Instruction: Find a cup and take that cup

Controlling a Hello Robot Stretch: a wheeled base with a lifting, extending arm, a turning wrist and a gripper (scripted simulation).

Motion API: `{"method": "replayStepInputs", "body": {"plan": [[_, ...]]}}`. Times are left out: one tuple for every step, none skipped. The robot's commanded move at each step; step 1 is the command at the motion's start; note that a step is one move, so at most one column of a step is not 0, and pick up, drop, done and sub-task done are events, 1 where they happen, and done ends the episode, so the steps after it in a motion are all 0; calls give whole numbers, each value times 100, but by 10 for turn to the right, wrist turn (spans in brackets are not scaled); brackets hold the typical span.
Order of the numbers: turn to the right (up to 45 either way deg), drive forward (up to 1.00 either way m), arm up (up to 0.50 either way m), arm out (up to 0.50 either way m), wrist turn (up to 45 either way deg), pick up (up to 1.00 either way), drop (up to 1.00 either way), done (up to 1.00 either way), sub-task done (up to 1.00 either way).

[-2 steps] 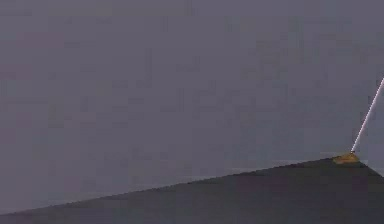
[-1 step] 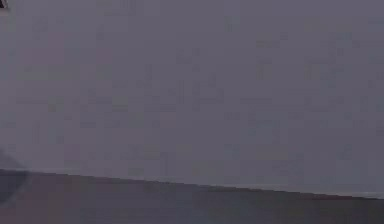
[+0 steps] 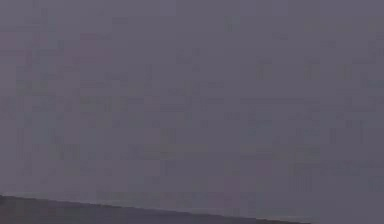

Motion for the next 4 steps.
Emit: {"method": "replayStepInputs", "body": {"plan": [[-300,0,0,0,0,0,0,0,0],[0,10,0,0,0,0,0,0,0],[390,0,0,0,0,0,0,0,0],[0,30,0,0,0,0,0,0,0]]}}
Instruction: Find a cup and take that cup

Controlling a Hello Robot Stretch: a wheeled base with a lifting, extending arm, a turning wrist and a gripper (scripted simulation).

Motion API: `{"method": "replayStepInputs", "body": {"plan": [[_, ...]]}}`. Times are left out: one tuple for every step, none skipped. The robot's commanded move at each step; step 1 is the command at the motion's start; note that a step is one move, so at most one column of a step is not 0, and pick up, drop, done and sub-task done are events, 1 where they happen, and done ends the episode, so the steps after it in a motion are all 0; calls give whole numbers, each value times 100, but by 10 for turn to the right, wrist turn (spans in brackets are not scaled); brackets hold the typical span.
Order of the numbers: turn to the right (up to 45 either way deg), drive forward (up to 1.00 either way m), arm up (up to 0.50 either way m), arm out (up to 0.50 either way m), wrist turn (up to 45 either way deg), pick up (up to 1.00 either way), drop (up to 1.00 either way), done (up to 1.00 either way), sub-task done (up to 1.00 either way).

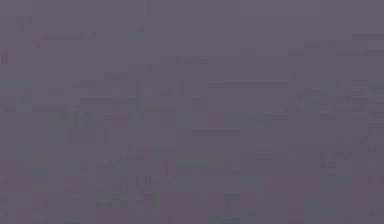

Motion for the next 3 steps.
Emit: {"method": "replayStepInputs", "body": {"plan": [[-450,0,0,0,0,0,0,0,0],[-450,0,0,0,0,0,0,0,0],[0,55,0,0,0,0,0,0,0]]}}
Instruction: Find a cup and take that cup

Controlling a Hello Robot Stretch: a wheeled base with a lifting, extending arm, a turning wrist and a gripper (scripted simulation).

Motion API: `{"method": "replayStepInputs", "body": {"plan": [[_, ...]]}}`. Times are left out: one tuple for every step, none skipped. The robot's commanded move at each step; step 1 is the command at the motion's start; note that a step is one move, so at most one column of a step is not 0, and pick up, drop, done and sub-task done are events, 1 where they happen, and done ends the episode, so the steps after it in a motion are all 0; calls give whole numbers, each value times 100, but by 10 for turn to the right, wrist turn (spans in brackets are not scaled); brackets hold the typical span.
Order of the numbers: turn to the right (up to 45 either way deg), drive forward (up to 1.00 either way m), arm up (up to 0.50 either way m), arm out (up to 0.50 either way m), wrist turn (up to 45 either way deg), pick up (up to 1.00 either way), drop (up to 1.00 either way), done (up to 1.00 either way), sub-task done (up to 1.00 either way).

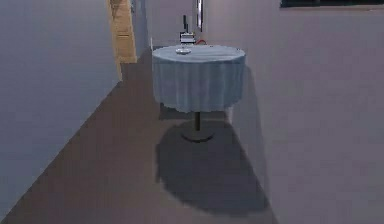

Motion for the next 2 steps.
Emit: {"method": "replayStepInputs", "body": {"plan": [[-60,0,0,0,0,0,0,0,0],[0,15,0,0,0,0,0,0,0]]}}
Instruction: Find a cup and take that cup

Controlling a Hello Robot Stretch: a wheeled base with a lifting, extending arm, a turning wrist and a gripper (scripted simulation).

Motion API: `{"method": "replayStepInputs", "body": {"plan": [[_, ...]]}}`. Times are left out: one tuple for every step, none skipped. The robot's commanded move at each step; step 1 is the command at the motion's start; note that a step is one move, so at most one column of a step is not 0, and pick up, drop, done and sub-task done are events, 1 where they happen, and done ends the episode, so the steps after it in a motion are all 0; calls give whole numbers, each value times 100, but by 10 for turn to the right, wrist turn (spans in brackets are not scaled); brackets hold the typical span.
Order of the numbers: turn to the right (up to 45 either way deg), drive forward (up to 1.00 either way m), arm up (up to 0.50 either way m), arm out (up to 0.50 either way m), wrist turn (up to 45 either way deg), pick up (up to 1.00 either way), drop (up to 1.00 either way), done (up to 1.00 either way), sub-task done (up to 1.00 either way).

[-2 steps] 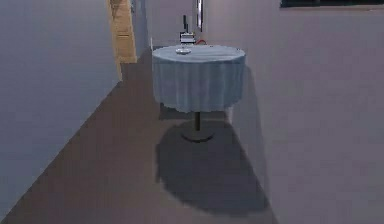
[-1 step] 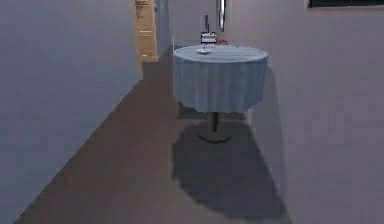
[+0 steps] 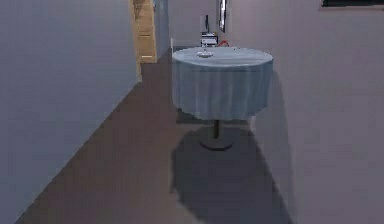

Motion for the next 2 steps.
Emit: {"method": "replayStepInputs", "body": {"plan": [[-240,0,0,0,0,0,0,0,0],[0,100,0,0,0,0,0,0,0]]}}
